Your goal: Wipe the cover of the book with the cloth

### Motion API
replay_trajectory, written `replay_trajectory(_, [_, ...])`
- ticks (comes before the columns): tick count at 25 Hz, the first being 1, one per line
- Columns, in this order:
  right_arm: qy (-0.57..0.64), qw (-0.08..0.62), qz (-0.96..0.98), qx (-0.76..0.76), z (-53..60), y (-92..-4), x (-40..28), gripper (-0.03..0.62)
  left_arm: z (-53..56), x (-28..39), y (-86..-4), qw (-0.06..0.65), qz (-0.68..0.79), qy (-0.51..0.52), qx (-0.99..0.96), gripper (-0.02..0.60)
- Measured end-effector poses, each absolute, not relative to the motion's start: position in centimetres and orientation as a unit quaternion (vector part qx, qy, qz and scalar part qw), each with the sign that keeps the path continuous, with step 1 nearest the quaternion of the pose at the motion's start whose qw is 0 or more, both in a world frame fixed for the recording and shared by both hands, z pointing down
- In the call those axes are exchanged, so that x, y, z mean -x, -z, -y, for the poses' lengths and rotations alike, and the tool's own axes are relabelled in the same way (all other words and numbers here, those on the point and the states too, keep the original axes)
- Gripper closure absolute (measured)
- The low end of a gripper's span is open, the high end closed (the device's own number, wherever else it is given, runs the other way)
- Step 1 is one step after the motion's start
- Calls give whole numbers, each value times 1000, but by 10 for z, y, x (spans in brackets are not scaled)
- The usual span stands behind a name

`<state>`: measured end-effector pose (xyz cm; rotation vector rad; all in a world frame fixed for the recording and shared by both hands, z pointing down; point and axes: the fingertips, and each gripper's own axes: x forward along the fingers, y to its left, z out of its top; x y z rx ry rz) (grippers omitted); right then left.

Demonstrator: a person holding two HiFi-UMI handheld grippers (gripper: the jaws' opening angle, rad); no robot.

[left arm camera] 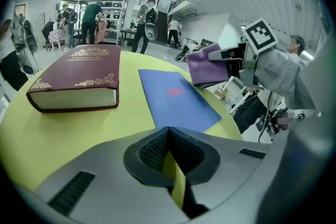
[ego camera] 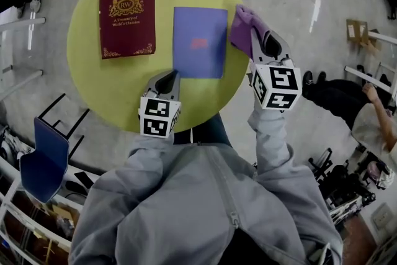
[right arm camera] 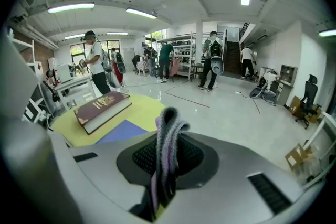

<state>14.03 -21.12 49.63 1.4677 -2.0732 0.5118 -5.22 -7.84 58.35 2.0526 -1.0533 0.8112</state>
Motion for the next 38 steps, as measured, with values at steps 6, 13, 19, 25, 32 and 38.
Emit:
replay_trajectory(6, [-204, 217, 821, -487, 192, -460, -79, 533, 78, 53, -585, 340, 408, -311, -788, 565])
replay_trajectory(13, [-231, 188, 860, -415, 179, -458, -5, 533, 78, 54, -586, 335, 413, -312, -787, 565])
replay_trajectory(19, [-282, 173, 868, -371, 177, -476, 42, 533, 79, 56, -587, 330, 416, -313, -787, 565])
replay_trajectory(25, [-315, 203, 848, -375, 186, -522, 46, 533, 79, 56, -588, 333, 418, -312, -785, 565])
replay_trajectory(32, [-257, 282, 842, -382, 194, -553, 33, 533, 79, 57, -588, 331, 421, -312, -785, 565])
replay_trajectory(38, [-220, 320, 837, -384, 193, -564, 20, 533, 79, 56, -588, 330, 421, -312, -785, 565])
